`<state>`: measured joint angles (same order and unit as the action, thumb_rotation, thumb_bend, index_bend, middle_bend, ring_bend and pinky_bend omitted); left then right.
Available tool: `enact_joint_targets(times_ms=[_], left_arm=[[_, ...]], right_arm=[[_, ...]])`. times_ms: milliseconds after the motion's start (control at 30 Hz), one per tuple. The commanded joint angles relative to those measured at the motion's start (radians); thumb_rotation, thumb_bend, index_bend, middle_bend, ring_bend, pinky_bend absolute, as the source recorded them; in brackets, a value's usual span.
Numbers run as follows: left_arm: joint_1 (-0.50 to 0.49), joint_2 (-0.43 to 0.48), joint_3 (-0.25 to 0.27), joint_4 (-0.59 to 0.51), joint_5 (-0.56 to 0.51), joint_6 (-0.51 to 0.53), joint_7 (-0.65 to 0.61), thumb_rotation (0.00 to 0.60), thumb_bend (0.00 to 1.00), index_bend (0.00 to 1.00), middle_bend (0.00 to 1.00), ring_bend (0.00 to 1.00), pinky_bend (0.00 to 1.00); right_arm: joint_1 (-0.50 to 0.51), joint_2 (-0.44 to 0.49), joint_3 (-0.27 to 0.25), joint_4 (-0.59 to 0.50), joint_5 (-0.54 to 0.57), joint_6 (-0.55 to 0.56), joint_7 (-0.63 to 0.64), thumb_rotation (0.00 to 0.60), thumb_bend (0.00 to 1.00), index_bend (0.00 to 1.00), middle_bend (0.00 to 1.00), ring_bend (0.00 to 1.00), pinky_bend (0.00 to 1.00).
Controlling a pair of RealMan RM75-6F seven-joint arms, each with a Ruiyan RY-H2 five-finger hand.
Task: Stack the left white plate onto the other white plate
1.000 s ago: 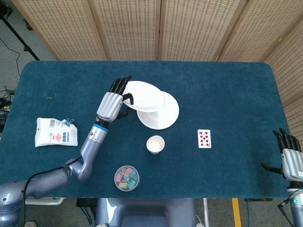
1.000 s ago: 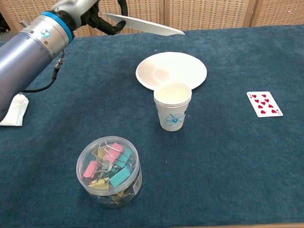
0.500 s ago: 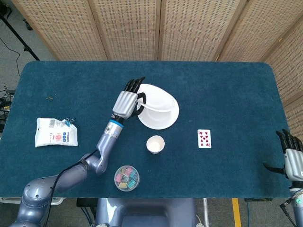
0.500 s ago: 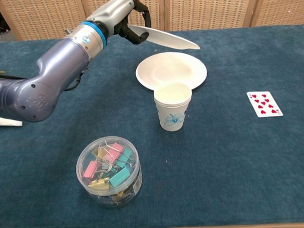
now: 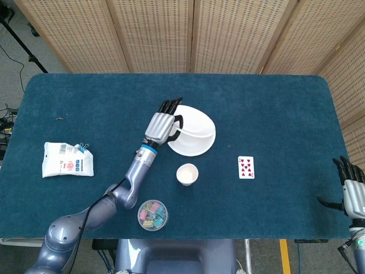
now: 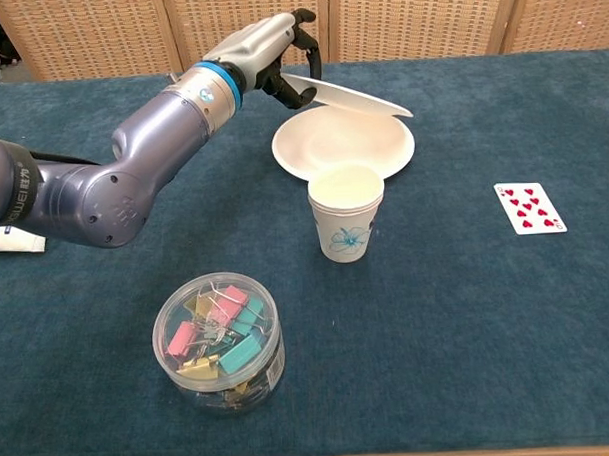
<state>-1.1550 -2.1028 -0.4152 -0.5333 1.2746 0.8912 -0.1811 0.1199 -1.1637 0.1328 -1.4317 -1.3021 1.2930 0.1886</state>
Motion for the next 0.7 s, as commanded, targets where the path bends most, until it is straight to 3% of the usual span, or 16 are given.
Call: enact_joint_targets(times_ms=[33, 200, 700], left_arm=[[0.001, -0.006, 0.015, 0.012, 0.007, -0.001, -0.015, 0.600, 0.45, 0.78, 0.00, 0.00, 0.00], [0.032, 0.009, 0.062, 0.019, 0.025, -0.020, -0.018, 0.600, 0.43, 0.71, 0.00, 0.00, 0.00], [0.092, 0.057, 0.135, -0.065, 0.052, -0.056, -0.074, 0.600, 0.38, 0.44, 0.00, 0.00, 0.00]], right_arm=[[0.001, 0.000, 0.000, 0.001, 0.003, -0.003, 0.001, 0.600, 0.00, 0.00, 0.00, 0.00, 0.00], [0.002, 0.000, 0.000, 0.000, 0.005, -0.009, 0.002, 0.600, 0.00, 0.00, 0.00, 0.00, 0.00], [0.005, -0.002, -0.002, -0.003, 0.005, -0.015, -0.008, 0.600, 0.00, 0.00, 0.00, 0.00, 0.00]])
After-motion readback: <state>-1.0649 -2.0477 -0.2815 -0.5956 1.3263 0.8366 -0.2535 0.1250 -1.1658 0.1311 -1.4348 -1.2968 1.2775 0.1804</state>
